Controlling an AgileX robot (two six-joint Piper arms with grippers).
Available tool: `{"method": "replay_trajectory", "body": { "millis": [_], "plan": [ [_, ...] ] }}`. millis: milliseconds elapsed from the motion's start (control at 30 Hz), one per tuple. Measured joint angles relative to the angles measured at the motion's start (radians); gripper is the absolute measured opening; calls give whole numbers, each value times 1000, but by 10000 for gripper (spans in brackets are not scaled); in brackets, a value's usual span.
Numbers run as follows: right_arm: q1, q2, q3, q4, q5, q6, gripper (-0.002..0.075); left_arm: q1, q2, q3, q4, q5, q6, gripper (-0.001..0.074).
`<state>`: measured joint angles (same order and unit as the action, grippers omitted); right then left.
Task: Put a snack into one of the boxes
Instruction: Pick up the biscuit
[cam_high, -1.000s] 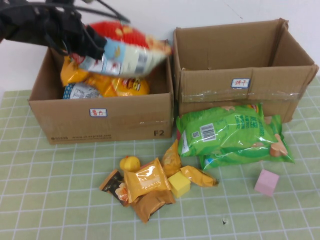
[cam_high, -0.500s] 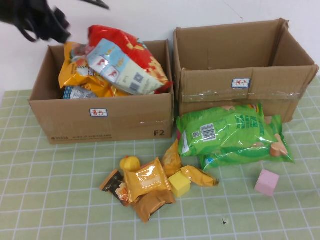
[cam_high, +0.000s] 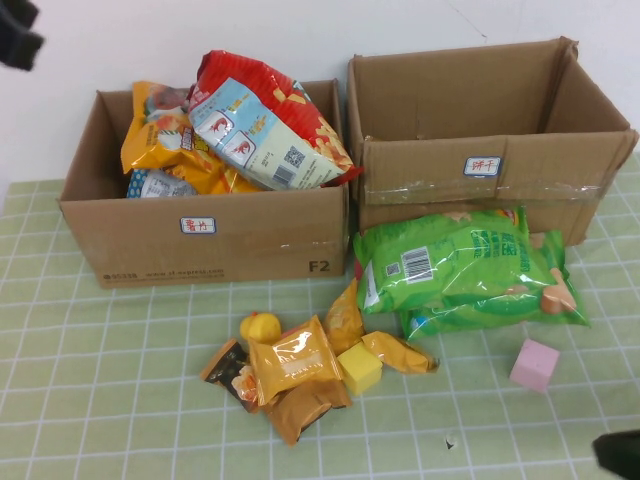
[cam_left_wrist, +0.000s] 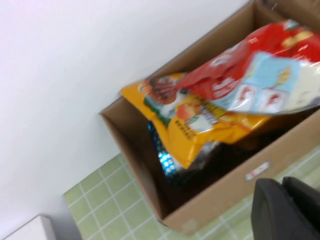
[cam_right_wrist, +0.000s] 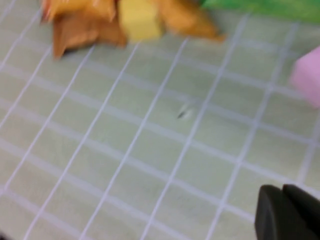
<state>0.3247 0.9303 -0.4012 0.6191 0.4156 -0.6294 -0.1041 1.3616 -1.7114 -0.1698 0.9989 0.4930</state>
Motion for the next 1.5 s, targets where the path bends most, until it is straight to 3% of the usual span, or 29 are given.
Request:
{"method": "replay_trajectory", "body": {
  "millis": [167, 300, 533, 667, 833, 900, 1100, 1333, 1500],
  "plan": [
    [78, 91, -54, 5, 33, -55, 12, 0, -268, 266, -72, -118, -19, 0],
    [161, 175, -171, 12, -19, -118, 54, 0, -533, 633, -161, -207, 7, 0],
    [284, 437, -396, 21, -71, -165, 148, 0, -877, 1057, -97, -290, -22, 0],
    [349, 624, -551, 50, -96, -165, 287, 0, -1006, 1186, -38, -292, -88, 0],
    [411, 883, -766, 70, -105, -160, 589, 0, -1096, 1331, -2, -309, -102, 0],
    [424, 948, -832, 70, -107, -158, 628, 0, -1098, 1359, 7, -313, -102, 0],
    [432, 1091, -969, 72, -151, -150, 652, 0, -1098, 1361, 7, -386, -101, 0],
    [432, 1164, -993, 99, -133, -125, 651, 0, -1098, 1361, 7, -403, -101, 0],
    [432, 1166, -999, 99, -103, -125, 560, 0, -1098, 1361, 7, -408, -101, -1]
  ]
}}
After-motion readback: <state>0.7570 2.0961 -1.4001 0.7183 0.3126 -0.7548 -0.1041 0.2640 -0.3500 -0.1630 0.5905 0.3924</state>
